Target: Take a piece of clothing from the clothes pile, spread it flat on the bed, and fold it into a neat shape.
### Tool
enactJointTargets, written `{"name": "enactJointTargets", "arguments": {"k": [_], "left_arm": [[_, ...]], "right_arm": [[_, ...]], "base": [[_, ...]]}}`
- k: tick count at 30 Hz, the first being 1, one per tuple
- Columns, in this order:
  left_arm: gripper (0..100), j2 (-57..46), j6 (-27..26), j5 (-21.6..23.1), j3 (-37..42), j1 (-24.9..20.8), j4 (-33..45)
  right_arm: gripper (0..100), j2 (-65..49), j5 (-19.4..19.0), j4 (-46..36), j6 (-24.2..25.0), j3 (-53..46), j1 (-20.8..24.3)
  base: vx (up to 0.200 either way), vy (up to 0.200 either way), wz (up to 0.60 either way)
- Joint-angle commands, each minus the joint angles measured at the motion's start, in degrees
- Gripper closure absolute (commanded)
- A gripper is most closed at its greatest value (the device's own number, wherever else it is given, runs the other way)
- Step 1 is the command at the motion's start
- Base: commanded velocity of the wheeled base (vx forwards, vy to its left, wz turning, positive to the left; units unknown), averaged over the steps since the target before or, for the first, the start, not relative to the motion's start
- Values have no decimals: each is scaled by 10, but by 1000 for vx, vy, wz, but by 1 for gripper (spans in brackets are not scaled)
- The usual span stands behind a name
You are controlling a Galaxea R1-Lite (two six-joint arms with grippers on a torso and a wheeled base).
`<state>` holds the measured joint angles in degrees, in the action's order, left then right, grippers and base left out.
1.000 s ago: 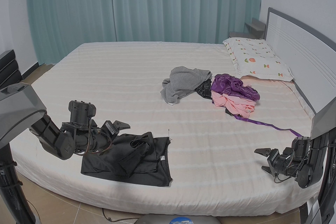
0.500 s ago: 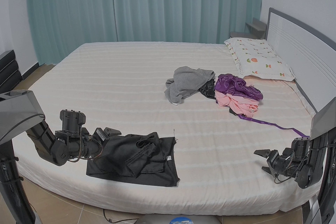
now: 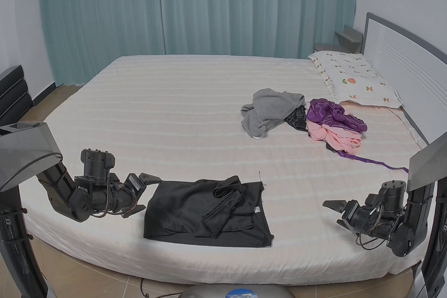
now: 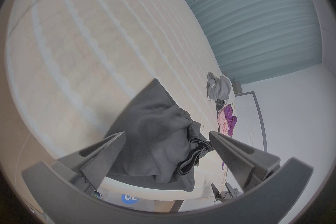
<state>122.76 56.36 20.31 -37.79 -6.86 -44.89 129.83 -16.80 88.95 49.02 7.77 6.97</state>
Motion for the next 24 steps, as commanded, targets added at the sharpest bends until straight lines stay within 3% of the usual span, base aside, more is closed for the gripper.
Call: {"name": "enactJointTargets", "arguments": {"k": [1,7,18,20,24], "left_arm": [[0,0,1,7,1,4,1],[0,0,0,7,5,3,0],[0,1,-1,6,5,2,-1],[0,2,-3,5,5,2,-1],[0,2,-3,5,5,1,-1]], "right_arm": [[0,-24,63,4,-15,9,102],[0,14,177,-22,-84,72,204],[0,-7,198,-220,-130,210,245],[0,-4,234,-254,-154,237,249],[0,-5,260,-307,-167,264,254]], "base": [[0,200,0],[0,200,0],[0,200,0],[0,200,0],[0,0,0]]}}
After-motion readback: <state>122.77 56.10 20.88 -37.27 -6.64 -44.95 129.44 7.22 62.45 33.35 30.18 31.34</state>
